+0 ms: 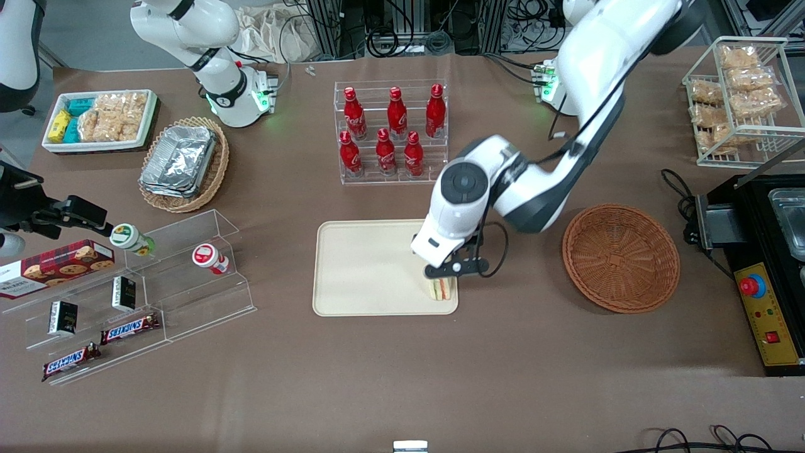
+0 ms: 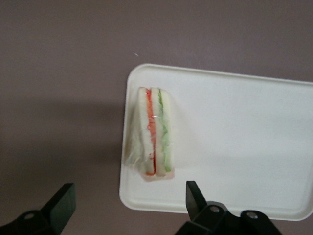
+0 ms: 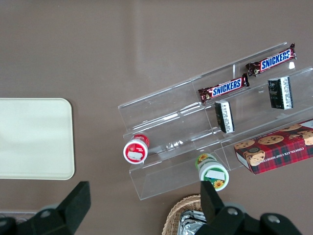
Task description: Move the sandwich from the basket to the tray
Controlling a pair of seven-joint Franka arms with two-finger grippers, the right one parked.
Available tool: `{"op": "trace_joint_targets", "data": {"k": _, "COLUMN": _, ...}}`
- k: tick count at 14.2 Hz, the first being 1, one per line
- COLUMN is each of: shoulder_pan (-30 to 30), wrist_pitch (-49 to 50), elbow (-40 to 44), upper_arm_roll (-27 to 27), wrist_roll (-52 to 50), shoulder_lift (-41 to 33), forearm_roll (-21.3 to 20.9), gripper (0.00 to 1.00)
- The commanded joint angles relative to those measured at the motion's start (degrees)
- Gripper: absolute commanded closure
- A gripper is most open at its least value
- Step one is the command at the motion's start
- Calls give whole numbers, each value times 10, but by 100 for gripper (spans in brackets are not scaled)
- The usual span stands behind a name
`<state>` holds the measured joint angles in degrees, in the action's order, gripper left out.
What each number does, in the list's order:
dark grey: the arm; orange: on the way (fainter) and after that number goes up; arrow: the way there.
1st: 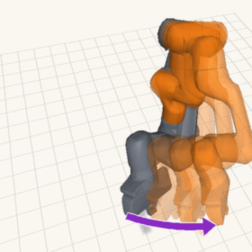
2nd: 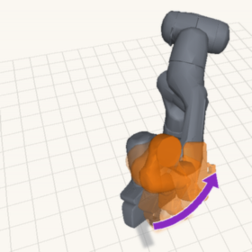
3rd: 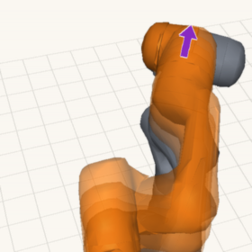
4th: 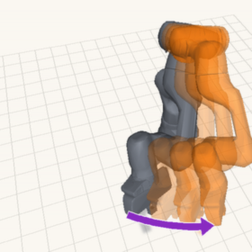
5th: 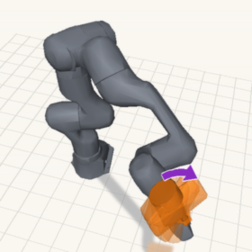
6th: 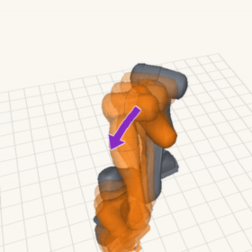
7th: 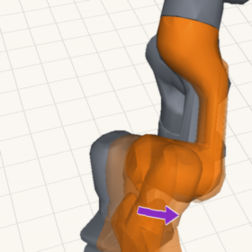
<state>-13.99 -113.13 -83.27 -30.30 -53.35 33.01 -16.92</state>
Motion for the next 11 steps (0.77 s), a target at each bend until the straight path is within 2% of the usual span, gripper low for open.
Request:
{"op": "trace_joint_targets", "data": {"k": 1, "shoulder_pan": 38, "wrist_pitch": 43, "elbow": -18, "upper_arm_roll": 1, "wrist_roll": 4, "shoulder_lift": -86, "forearm_roll": 15, "gripper": 0}}
{"op": "trace_joint_targets", "data": {"k": 4, "shoulder_pan": 113, "wrist_pitch": 142, "elbow": -17, "upper_arm_roll": 1, "wrist_roll": 125, "shoulder_lift": -149, "forearm_roll": 106, "gripper": 0}}
{"op": "trace_joint_targets", "data": {"k": 5, "shoulder_pan": 140, "wrist_pitch": 177, "elbow": -17, "upper_arm_roll": 1, "wrist_roll": 166, "shoulder_lift": -169, "forearm_roll": 122, "gripper": 0}}
{"op": "trace_joint_targets", "data": {"k": 9, "shoulder_pan": 243, "wrist_pitch": 250, "elbow": -17, "upper_arm_roll": 2, "wrist_roll": 294, "shoulder_lift": -233, "forearm_roll": 164, "gripper": 0}}
{"op": "trace_joint_targets", "data": {"k": 11, "shoulder_pan": 269, "wrist_pitch": 294, "elbow": -18, "upper_arm_roll": 21, "wrist_roll": 343, "shoulder_lift": -264, "forearm_roll": 170, "gripper": 0}}
